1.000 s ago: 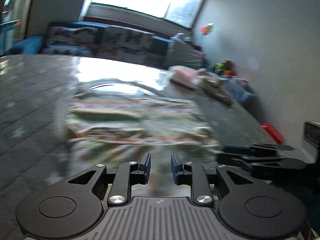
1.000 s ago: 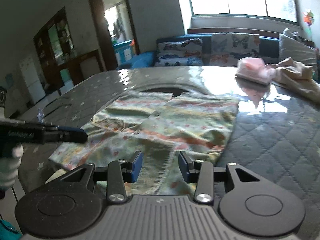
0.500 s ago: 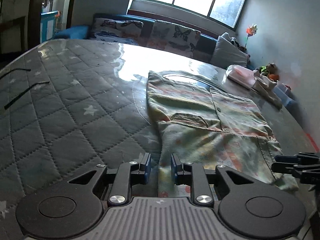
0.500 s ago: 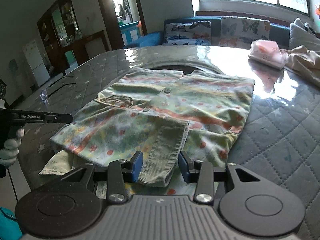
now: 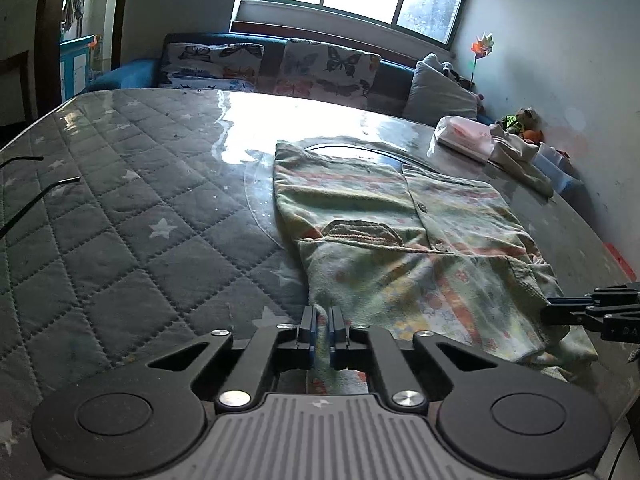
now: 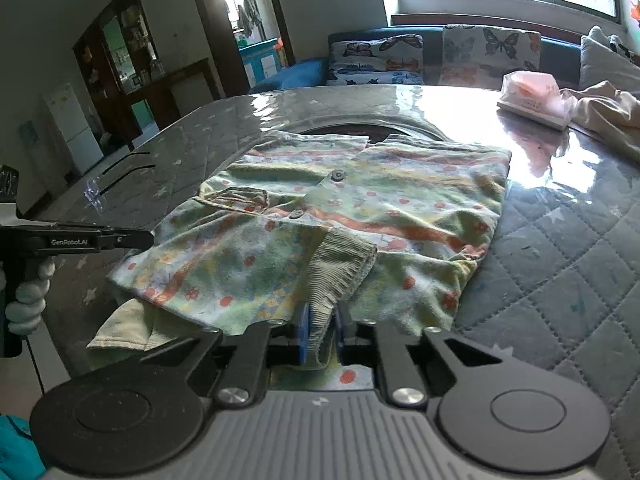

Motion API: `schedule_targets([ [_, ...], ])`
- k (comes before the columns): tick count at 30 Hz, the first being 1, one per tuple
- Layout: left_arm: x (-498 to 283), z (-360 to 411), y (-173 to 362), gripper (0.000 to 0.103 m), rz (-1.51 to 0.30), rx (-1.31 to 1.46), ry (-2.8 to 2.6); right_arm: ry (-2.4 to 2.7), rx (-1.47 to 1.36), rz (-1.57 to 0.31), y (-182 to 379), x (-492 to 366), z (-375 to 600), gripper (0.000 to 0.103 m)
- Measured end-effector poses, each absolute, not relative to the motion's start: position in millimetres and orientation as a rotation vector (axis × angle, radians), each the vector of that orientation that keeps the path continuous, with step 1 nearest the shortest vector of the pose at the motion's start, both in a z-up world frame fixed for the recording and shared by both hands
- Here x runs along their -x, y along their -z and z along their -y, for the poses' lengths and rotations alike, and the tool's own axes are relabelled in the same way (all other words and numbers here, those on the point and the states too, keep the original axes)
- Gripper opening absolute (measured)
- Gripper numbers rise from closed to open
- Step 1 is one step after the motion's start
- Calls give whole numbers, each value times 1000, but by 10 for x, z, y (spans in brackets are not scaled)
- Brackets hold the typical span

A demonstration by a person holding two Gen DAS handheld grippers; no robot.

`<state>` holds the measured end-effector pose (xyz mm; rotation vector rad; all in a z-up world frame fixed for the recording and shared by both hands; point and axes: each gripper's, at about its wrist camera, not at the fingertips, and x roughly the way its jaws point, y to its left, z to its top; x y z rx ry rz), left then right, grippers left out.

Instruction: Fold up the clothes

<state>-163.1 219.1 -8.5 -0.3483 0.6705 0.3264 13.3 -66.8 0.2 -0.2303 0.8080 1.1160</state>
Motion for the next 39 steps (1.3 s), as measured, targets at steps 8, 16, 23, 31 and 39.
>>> schedule_targets([
  [8,1639,-2159,57,24,-674,340,-307,-1112,244,-816,14,-69,704,11],
  [16,1638,-2239,92,3,-691,331,-283,-1165,176,-781,-336,25,821,8],
  [23,1627,-2247,87,7,-706,305,-277,-1075,255,-812,-148,-40,806,17],
  [31,1454,-2222,-164,12,-633,300,-244,-1114,278,-709,-247,-75,599,17],
  [39,971,-2273,96,12,-702,268,-246,-1135,337,-719,-6,-145,285,17],
])
